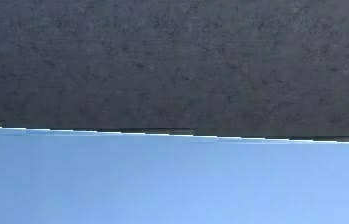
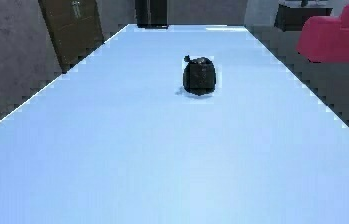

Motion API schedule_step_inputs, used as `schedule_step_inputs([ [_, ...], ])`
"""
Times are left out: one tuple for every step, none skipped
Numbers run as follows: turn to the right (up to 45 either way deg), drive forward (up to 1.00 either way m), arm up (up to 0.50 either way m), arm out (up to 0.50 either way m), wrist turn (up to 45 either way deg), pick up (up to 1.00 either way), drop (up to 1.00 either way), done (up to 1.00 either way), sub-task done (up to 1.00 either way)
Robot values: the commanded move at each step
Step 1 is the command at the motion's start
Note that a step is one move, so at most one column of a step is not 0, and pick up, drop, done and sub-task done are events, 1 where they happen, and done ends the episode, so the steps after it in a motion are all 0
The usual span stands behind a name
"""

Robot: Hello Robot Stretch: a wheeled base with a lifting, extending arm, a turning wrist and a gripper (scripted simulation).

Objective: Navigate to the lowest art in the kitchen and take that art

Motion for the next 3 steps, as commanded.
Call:
schedule_step_inputs([
  [-9.0, 0.0, 0.0, 0.0, 0.0, 0.0, 0.0, 0.0, 0.0],
  [0.0, 0.25, 0.0, 0.0, 0.0, 0.0, 0.0, 0.0, 0.0],
  [-45.0, 0.0, 0.0, 0.0, 0.0, 0.0, 0.0, 0.0, 0.0],
])
